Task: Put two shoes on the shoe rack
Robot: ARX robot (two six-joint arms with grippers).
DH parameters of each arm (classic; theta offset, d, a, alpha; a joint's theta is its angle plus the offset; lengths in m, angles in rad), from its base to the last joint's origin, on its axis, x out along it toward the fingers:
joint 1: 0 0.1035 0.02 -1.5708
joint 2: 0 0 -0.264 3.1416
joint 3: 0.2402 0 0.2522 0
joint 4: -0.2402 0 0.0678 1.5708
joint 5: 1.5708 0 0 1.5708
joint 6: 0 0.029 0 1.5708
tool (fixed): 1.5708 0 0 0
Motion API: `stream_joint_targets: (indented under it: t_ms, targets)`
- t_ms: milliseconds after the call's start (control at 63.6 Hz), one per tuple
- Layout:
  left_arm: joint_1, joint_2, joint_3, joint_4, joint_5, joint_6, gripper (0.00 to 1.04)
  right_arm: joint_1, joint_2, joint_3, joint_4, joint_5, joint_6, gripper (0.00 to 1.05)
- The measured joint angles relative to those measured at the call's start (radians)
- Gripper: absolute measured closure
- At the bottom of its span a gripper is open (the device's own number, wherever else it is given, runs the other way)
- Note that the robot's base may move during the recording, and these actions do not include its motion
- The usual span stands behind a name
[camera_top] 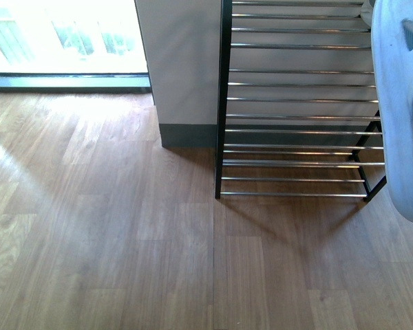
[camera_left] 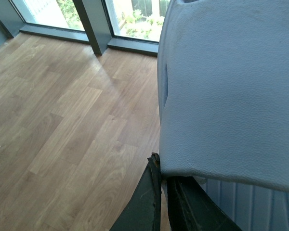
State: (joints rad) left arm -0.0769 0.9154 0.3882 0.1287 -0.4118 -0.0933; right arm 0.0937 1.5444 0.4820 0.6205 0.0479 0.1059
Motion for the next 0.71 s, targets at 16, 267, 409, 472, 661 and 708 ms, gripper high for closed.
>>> stream_joint_targets:
  t_ms: [16, 267, 409, 472, 661, 708]
  targets:
    - [0.000, 0.000, 0.000, 0.000, 0.000, 0.000, 1.03, 0.000, 0.000, 0.000, 0.000, 0.000, 0.000, 1.03]
    - [0.000, -0.003, 0.000, 0.000, 0.000, 0.000, 1.03, 0.000, 0.000, 0.000, 0.000, 0.000, 0.000, 1.03]
    - [0.000, 0.001, 0.000, 0.000, 0.000, 0.000, 1.03, 0.000, 0.002, 0.000, 0.000, 0.000, -0.002, 1.03]
    - [0.000, 0.000, 0.000, 0.000, 0.000, 0.000, 1.03, 0.000, 0.001, 0.000, 0.000, -0.001, -0.002, 1.03]
    - [-0.001, 0.000, 0.000, 0.000, 0.000, 0.000, 1.03, -0.004, 0.011, -0.008, 0.038, -0.035, -0.011, 1.03]
    - [-0.001, 0.000, 0.000, 0.000, 0.000, 0.000, 1.03, -0.009, 0.028, -0.025, 0.138, -0.106, -0.026, 1.03]
